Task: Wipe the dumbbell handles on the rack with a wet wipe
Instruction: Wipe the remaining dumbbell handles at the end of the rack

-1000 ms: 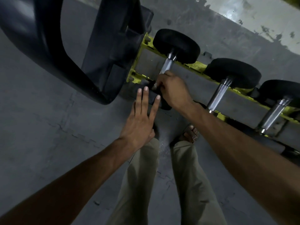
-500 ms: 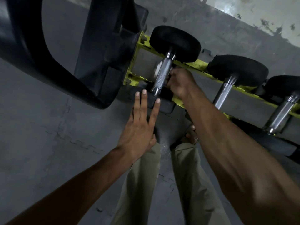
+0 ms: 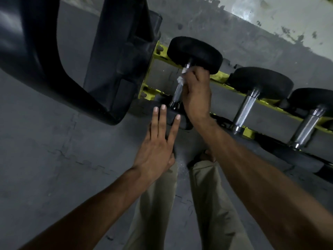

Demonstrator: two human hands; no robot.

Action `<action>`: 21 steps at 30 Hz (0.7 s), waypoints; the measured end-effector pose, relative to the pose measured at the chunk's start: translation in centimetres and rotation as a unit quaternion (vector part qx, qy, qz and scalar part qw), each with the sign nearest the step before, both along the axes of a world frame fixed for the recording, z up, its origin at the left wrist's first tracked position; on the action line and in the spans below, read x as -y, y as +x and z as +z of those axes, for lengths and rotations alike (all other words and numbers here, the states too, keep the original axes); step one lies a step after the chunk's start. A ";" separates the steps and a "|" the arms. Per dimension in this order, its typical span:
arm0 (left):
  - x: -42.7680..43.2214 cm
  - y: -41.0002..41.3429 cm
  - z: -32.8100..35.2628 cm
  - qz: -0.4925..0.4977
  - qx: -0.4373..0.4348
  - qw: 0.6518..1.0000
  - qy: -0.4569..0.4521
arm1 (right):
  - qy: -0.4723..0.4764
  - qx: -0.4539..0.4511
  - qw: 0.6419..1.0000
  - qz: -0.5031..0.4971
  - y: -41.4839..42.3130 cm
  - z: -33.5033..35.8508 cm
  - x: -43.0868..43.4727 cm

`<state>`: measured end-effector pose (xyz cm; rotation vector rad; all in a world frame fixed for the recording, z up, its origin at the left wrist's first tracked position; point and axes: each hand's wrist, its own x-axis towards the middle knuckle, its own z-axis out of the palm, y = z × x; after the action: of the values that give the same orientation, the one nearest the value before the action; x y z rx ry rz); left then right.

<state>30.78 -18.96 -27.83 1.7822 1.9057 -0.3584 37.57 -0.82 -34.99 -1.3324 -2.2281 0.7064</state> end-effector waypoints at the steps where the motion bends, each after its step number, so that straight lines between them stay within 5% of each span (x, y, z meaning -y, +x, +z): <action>1: 0.0 0.0 0.0 -0.001 -0.001 1.000 0.001 | 0.040 0.059 0.996 0.060 0.4 -0.4 -0.5; 5: 0.0 -0.1 0.0 -0.007 -0.001 1.000 0.005 | 0.057 0.218 0.950 0.218 1.3 0.0 -1.8; 8: 0.0 -0.2 0.3 -0.004 -0.006 1.000 0.007 | -0.024 0.266 0.857 0.441 0.7 2.0 -2.0; 10: -0.1 -0.1 0.5 -0.001 -0.007 1.000 0.008 | -0.022 0.304 0.818 0.487 0.0 3.3 -3.7; 14: -0.2 0.4 0.8 0.023 0.002 1.000 0.008 | 0.061 0.339 0.868 0.359 -0.2 3.9 -6.2; 18: 0.1 1.9 1.1 0.039 0.000 0.999 0.027 | 0.057 0.297 0.844 0.442 0.7 3.5 -2.0; 21: 0.2 4.6 1.8 0.021 0.017 0.999 0.043 | 0.044 0.246 0.870 0.425 2.1 4.5 -2.2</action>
<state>35.39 -19.13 -26.04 1.7883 1.9578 -0.2321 39.63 1.35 -30.49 -0.4355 -3.2501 0.5462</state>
